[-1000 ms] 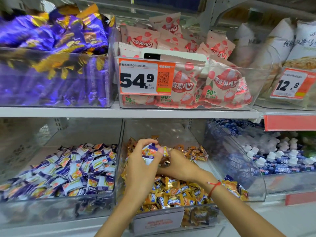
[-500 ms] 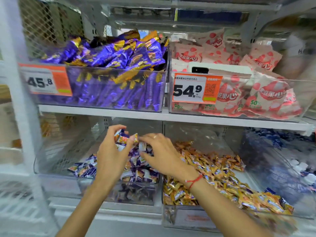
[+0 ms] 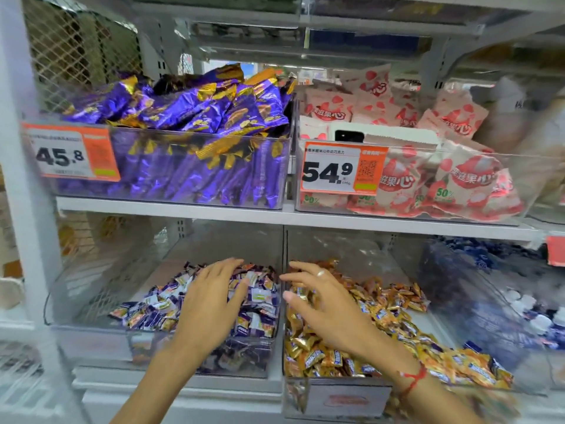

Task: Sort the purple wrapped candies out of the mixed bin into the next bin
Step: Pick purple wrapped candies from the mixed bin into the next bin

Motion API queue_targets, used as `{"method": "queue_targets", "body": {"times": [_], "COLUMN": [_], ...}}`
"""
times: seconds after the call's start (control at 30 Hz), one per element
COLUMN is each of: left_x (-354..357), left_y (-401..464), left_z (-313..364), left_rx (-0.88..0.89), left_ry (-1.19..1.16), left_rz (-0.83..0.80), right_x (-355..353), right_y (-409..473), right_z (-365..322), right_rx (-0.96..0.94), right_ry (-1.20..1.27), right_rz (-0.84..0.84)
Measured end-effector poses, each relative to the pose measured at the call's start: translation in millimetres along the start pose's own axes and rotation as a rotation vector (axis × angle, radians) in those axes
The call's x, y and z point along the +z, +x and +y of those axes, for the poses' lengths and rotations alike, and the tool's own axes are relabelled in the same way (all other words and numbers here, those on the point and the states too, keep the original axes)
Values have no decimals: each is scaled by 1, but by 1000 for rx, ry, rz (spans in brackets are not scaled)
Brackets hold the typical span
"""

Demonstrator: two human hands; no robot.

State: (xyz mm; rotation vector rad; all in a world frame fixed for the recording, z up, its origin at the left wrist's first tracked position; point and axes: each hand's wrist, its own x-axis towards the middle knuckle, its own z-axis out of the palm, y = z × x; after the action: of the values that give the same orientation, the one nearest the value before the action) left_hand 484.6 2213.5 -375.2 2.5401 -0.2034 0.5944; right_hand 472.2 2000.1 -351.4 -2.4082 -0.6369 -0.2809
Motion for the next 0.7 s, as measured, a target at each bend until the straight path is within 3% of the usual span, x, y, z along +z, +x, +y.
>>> {"method": "queue_targets", "body": {"times": [0.07, 0.13, 0.2, 0.27, 0.4, 0.47, 0.57, 0.7], "left_x": [-5, -8, 3, 23, 85, 101, 105, 105], "left_y": [-6, -9, -9, -5, 6, 7, 7, 6], "left_z": [35, 77, 111, 134, 137, 128, 123, 126], "left_rx": [60, 123, 184, 231, 336, 335, 327, 298], "left_ry": [-185, -324, -392, -362, -28, 141, 156, 102], "left_rz": [222, 301, 233, 61, -355, -470, -461, -389], "right_x": [-12, -25, -35, -45, -69, -77, -78, -61], "right_y": [-17, -30, -40, -47, -55, -49, -24, 11], "right_z": [18, 41, 63, 83, 122, 153, 197, 214], "right_rx": [16, 64, 133, 225, 480, 642, 817, 870], "right_ry": [2, -36, -77, -104, -38, -52, -95, -245], "right_rz": [105, 190, 239, 222, 86, -20, -92, -152]}}
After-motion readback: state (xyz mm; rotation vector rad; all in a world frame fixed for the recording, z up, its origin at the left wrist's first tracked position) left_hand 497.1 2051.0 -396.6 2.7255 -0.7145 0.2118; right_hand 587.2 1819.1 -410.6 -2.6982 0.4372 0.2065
